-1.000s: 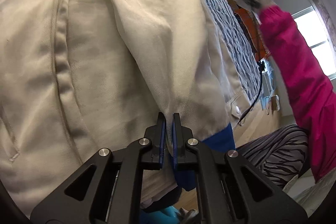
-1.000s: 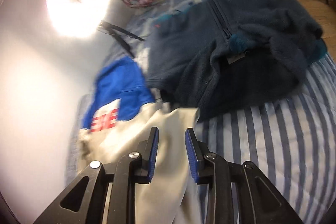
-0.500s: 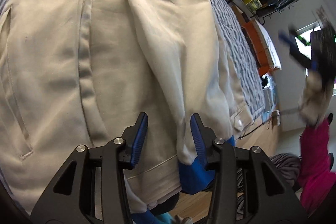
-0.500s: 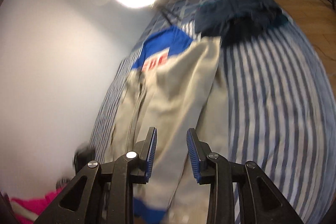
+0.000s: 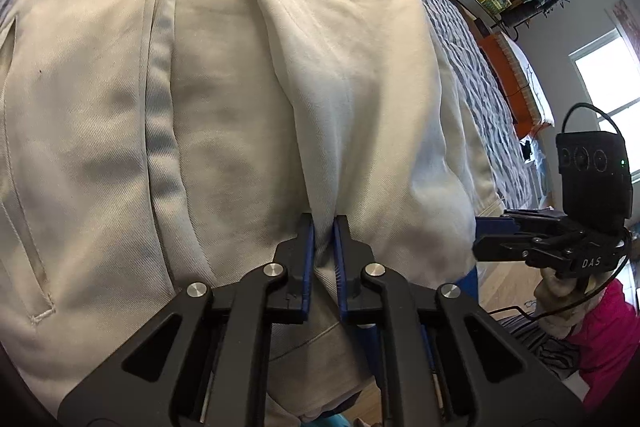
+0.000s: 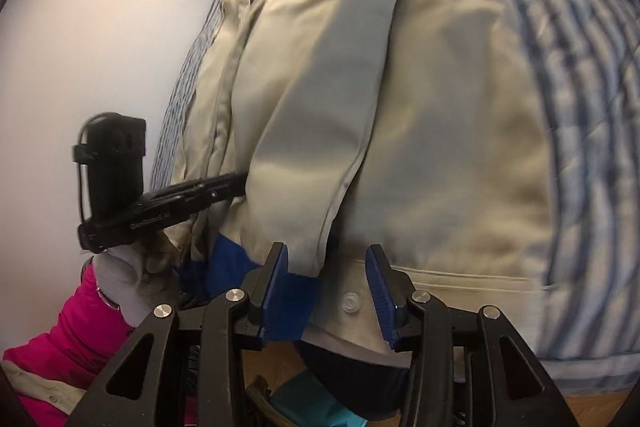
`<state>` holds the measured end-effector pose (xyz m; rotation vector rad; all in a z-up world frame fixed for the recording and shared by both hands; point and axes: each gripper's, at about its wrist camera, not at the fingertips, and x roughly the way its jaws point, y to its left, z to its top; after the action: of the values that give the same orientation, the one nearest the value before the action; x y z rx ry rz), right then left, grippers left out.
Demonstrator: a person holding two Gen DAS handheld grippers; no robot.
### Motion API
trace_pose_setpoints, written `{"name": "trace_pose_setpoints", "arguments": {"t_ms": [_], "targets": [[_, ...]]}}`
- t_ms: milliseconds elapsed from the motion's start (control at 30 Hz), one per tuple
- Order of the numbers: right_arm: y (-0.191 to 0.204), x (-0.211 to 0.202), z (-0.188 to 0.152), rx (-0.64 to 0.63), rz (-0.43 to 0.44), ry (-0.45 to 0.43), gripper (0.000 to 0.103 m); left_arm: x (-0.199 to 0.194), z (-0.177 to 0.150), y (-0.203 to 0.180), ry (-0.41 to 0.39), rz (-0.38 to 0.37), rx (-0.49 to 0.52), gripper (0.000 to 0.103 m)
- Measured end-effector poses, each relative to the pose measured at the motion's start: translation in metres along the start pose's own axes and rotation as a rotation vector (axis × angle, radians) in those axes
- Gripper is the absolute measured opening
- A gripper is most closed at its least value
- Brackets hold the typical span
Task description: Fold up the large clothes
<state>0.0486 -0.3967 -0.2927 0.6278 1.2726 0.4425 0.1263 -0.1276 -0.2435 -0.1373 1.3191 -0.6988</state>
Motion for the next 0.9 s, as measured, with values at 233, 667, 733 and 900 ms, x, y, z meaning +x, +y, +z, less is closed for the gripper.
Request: {"name": "trace_pose_setpoints", "arguments": {"t_ms": [233,667,733,900], "targets": [[0.013,0.001,0.007,-0.015,-0.017,-0.011,0.003,0.002,0.001,-0.009,-0.006,0.018,0.011,0.003],[0.029,-0.086,-0.016,-0.154,-0.395,-0.092,0.000,0.022,-0.009,-0.088,-0.007,-0.052,0.142,0.002],[0.014,-0.067,-0.020,-0.139,-0.410,-0.049,0.000,0.030,-0.010,-0.079,0.021,-0.027,0.120,0.002],[-0.007,-0.074,-0.007,-0.117,-0.213,-0.035,0.039,0.021,-0.012,-0.078,0.013,-0.007,0.153,0.002]]}}
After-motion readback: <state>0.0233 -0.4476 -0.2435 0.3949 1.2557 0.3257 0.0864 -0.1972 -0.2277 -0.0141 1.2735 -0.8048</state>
